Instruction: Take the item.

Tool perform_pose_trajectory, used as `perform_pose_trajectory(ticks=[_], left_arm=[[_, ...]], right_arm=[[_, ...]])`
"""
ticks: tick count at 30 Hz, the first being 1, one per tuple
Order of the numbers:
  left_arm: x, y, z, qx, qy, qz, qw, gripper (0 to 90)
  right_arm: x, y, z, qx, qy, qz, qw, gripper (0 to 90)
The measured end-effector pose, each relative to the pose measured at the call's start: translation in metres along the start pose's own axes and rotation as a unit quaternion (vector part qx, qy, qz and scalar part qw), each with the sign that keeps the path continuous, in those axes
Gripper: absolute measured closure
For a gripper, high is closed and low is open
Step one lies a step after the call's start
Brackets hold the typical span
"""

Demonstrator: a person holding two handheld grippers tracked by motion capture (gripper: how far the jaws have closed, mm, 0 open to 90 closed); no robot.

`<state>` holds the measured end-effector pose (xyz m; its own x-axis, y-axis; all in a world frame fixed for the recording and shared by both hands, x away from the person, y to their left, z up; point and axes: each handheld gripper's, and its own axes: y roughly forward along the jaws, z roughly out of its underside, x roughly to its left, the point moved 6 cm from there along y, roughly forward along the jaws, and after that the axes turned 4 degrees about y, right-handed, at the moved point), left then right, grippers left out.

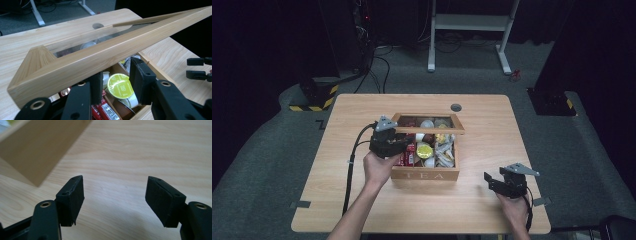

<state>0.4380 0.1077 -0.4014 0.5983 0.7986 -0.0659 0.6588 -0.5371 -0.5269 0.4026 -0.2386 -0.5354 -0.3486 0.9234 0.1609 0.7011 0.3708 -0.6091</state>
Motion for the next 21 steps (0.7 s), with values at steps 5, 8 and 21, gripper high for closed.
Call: perform_pose_trajectory(ticks=[5,8,21], left_arm=[[0.002,0.000,-0.005,-0.005,0.005,-0.004,1.0000,62.5],[0.001,0.000,-0.006,-0.004,0.001,0.000,1.0000,62.2],[0.003,0.001,-0.012,-0.004,0.008,-0.004,1.0000,59.6]], right_arm=[[0.019,0.001,-0.010,-0.006,-0.018,-0.031,0.9993,33.5],[0.027,-0.001,-0.017,-0.017,-0.023,-0.045,0.9986,34.1],[0.057,0.008,-0.037,-0.034,-0.046,-0.071,0.9958,35.1]])
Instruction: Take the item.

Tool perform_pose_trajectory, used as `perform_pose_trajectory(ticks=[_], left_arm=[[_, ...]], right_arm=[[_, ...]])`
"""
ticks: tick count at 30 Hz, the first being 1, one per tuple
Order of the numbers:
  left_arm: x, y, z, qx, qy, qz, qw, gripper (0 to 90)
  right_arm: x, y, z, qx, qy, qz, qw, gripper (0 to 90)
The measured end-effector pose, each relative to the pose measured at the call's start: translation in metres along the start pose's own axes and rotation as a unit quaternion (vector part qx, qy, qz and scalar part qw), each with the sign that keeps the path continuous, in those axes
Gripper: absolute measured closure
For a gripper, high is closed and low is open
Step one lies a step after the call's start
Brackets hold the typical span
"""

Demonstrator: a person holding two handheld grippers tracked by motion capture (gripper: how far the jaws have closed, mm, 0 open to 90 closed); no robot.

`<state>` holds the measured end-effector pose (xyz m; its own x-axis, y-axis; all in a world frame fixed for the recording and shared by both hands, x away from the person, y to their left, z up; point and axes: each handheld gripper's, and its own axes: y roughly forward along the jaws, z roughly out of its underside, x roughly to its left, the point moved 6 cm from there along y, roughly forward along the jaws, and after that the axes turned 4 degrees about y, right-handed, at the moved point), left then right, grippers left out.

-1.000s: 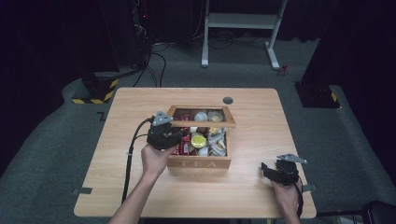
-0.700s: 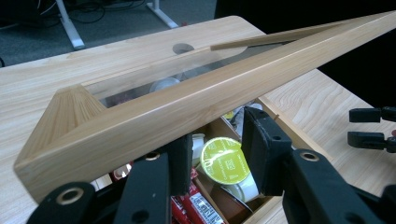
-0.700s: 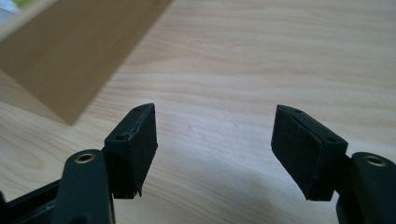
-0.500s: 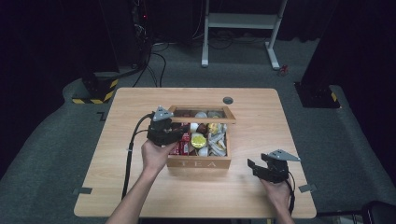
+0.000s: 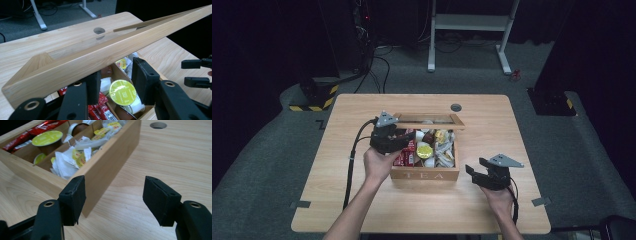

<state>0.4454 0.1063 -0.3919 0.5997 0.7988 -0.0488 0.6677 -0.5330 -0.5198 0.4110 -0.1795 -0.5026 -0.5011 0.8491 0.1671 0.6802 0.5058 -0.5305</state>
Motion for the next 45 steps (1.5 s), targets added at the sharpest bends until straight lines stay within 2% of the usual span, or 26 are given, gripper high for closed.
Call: perform_pose_trajectory(ticks=[2,4,9,14,22,32,45], left_arm=[[0.001,0.000,-0.001,-0.003,0.004,-0.001,1.0000,59.7],[0.002,0.000,-0.003,-0.006,0.000,0.000,1.0000,59.7],[0.002,0.000,-0.005,-0.004,-0.005,0.006,1.0000,59.1],[0.003,0.000,-0.006,-0.002,-0.003,0.004,1.0000,58.8],[0.004,0.000,-0.010,-0.001,-0.004,0.008,1.0000,57.7],[0.006,0.000,-0.015,-0.003,-0.013,0.013,0.9998,56.8],[0.008,0.001,-0.020,0.000,-0.018,0.012,0.9998,56.3]], right_arm=[[0.004,0.002,-0.004,-0.001,-0.014,0.007,0.9999,35.9],[0.009,0.003,-0.008,-0.003,-0.025,0.006,0.9997,36.6],[0.019,0.008,-0.017,-0.011,-0.033,-0.011,0.9993,37.2],[0.031,0.017,-0.022,-0.008,-0.037,-0.033,0.9988,37.2],[0.048,0.024,-0.034,-0.007,-0.048,-0.046,0.9978,36.5],[0.073,0.045,-0.046,0.008,-0.074,-0.058,0.9955,34.3],[0.095,0.072,-0.056,0.024,-0.089,-0.067,0.9935,32.4]])
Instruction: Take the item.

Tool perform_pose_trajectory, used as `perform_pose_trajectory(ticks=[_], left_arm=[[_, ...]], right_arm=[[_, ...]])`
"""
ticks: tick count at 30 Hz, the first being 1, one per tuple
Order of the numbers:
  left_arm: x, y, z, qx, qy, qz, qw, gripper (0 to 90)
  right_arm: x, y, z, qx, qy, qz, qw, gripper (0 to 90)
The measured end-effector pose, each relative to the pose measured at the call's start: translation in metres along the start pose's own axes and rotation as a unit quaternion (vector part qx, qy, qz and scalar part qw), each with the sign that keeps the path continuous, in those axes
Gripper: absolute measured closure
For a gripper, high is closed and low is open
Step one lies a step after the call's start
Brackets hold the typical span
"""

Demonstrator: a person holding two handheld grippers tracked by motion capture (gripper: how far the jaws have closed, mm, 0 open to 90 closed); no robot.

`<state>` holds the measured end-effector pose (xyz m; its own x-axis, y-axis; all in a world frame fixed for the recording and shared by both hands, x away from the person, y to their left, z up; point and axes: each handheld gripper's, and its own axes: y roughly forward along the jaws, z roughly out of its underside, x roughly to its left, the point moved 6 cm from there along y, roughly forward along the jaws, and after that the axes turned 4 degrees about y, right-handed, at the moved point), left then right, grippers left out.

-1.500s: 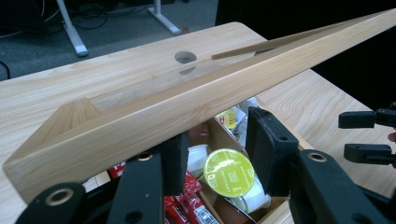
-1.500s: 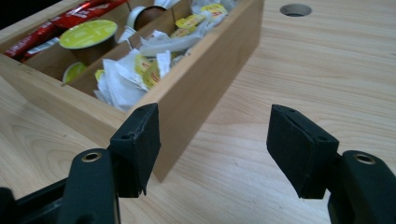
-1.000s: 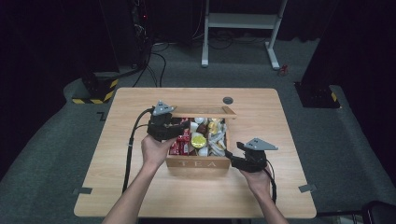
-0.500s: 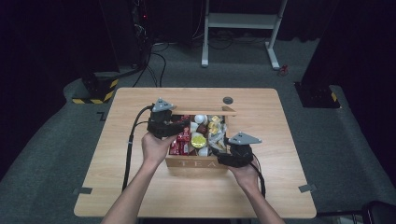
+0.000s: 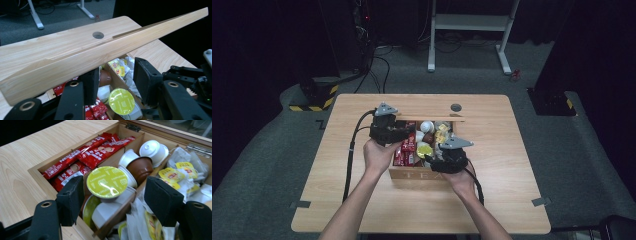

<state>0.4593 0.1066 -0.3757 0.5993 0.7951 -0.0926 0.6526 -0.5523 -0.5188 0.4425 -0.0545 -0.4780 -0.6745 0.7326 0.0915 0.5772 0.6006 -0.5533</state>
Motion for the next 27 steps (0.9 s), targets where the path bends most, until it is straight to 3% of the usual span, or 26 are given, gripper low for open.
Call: perform_pose_trajectory(ticks=[27], left_arm=[[0.002,0.001,-0.005,0.003,-0.002,-0.004,1.0000,55.0]], right_arm=[[0.006,0.036,-0.002,0.039,0.000,0.007,0.9992,29.6]])
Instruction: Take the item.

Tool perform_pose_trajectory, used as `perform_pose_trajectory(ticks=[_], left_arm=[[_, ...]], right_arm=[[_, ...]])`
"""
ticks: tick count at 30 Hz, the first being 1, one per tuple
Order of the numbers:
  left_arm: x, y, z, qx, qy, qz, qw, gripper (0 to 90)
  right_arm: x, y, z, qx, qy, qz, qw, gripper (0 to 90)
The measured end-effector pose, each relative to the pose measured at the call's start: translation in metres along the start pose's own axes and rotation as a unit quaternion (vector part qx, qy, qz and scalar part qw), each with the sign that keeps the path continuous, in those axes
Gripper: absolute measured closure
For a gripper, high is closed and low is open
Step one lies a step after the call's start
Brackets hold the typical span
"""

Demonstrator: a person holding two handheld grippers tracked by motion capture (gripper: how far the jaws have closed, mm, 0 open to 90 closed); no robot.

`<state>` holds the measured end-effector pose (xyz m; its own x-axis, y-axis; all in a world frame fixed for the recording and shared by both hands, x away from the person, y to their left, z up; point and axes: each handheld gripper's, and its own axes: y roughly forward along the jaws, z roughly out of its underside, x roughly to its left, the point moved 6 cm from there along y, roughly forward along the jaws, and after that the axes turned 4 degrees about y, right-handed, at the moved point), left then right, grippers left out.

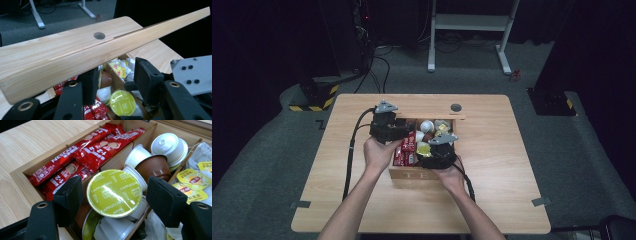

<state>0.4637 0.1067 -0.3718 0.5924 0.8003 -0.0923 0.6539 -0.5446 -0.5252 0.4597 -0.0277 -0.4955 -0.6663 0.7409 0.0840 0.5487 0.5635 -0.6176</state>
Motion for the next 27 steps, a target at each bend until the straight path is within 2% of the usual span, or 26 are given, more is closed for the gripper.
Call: perform_pose_trajectory(ticks=[8,10,12,16,23,27], left_arm=[[0.000,-0.001,0.000,0.000,0.001,0.007,1.0000,54.5],[0.000,0.000,0.000,-0.001,0.001,0.006,1.0000,54.5],[0.000,-0.001,0.000,-0.001,0.001,0.007,1.0000,54.5],[0.000,-0.001,0.001,0.001,0.003,0.005,1.0000,54.5],[0.000,0.000,0.001,-0.002,0.003,0.002,1.0000,54.3],[0.000,0.000,0.001,-0.002,0.003,0.002,1.0000,54.4]], right_arm=[[0.001,0.005,0.001,0.014,-0.001,0.019,0.9997,33.2],[0.003,0.008,0.002,0.018,-0.007,0.022,0.9996,35.4],[0.004,0.010,0.003,0.022,-0.016,0.036,0.9990,37.5],[0.004,0.010,0.003,0.020,-0.015,0.037,0.9990,38.0],[0.005,-0.004,-0.004,-0.009,-0.013,0.030,0.9994,38.1],[-0.002,-0.016,-0.006,-0.020,-0.005,0.034,0.9992,38.2]])
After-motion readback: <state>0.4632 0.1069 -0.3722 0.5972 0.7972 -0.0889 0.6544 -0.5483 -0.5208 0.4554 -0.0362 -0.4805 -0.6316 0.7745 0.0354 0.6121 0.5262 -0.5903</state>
